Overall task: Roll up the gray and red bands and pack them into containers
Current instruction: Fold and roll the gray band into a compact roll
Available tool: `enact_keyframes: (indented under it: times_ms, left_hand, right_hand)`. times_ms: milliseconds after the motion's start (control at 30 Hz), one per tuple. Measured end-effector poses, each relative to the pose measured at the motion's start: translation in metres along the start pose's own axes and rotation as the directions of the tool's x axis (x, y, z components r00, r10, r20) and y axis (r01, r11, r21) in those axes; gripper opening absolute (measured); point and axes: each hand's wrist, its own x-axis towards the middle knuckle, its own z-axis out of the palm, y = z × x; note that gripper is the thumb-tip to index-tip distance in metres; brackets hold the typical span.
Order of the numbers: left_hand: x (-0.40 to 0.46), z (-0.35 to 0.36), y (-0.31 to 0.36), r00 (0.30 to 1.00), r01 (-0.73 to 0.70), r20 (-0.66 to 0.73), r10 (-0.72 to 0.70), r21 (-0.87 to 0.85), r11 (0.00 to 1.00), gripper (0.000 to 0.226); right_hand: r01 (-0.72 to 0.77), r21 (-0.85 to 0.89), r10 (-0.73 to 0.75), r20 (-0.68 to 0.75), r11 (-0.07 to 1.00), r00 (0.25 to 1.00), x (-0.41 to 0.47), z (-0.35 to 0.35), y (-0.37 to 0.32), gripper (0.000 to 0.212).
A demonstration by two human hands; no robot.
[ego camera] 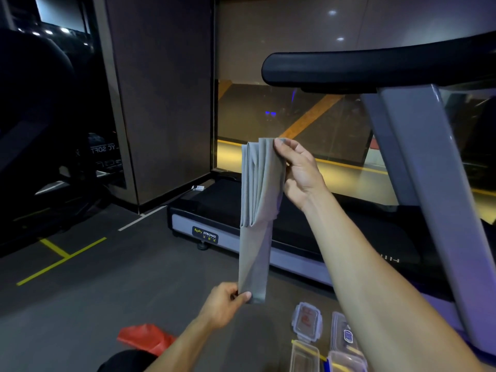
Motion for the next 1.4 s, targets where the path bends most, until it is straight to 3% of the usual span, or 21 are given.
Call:
enact_keyframes:
  times_ms: [100,167,267,433,567,700,833,900,967,1033,1100,1200,1400]
  left_hand:
    - [-0.001,-0.004,0.004,0.999,-0.041,-0.006,0.04,-0.188,0.981,0.01]
    - [-0.001,-0.004,0.0,0.993,-0.083,-0.099,0.056,-0.289,0.954,0.014]
    - [-0.001,-0.003,-0.001,0.991,-0.087,-0.122,0.059,-0.243,0.966,0.035]
    - [-0.01,-0.016,0.028,0.986,-0.13,-0.125,0.112,-0.154,0.979,0.037]
    - [-0.015,-0.043,0.049,0.938,-0.288,-0.216,0.271,-0.052,0.956,0.011]
    - [0.001,-0.076,0.069,0.851,-0.404,-0.367,0.376,-0.001,0.915,0.014]
    - [0.007,-0.101,0.1,0.853,-0.489,-0.224,0.472,-0.026,0.872,0.006]
    - [0.008,-0.107,0.11,0.867,-0.492,-0.148,0.475,-0.118,0.862,0.009]
    - [0.009,-0.107,0.113,0.862,-0.499,-0.169,0.477,-0.126,0.857,0.02]
    - [0.007,-0.104,0.112,0.863,-0.486,-0.22,0.455,-0.116,0.866,0.008]
    - [0.003,-0.098,0.111,0.842,-0.494,-0.288,0.456,-0.072,0.867,0.025]
    - [-0.002,-0.089,0.106,0.799,-0.488,-0.378,0.467,0.043,0.872,0.021]
    - [-0.012,-0.075,0.098,0.807,-0.429,-0.488,0.332,-0.099,0.898,0.025]
  right_hand:
    - [-0.003,0.017,0.003,0.012,1.0,1.0,-0.002,-0.002,-0.002,0.01]
    - [-0.009,0.008,0.009,0.01,1.0,1.0,-0.003,-0.003,-0.003,0.008]
    - [-0.01,0.015,0.01,0.018,1.0,1.0,-0.005,-0.002,-0.006,0.005]
    - [0.0,0.002,0.0,0.038,1.0,0.999,-0.008,0.0,-0.007,0.006]
    - [-0.004,-0.002,0.004,0.057,1.0,0.998,-0.009,-0.001,-0.011,0.006]
    - [-0.005,-0.018,0.006,0.071,1.0,0.997,-0.01,-0.001,-0.014,0.007]
    - [-0.009,-0.039,0.012,0.081,0.999,0.997,-0.011,-0.002,-0.016,0.008]
    - [-0.007,-0.044,0.011,0.084,0.999,0.996,-0.011,-0.002,-0.016,0.009]
    - [-0.009,-0.047,0.012,0.078,0.999,0.997,-0.01,-0.002,-0.017,0.01]
    - [-0.003,-0.057,0.006,0.065,0.998,0.998,-0.01,-0.002,-0.017,0.011]
    - [0.007,-0.066,-0.005,0.039,0.998,0.999,-0.01,-0.002,-0.017,0.01]
    - [0.016,-0.047,-0.016,-0.012,0.999,1.0,-0.011,-0.004,-0.015,0.011]
    - [0.025,-0.055,-0.031,-0.097,0.998,0.995,-0.013,-0.004,-0.011,0.017]
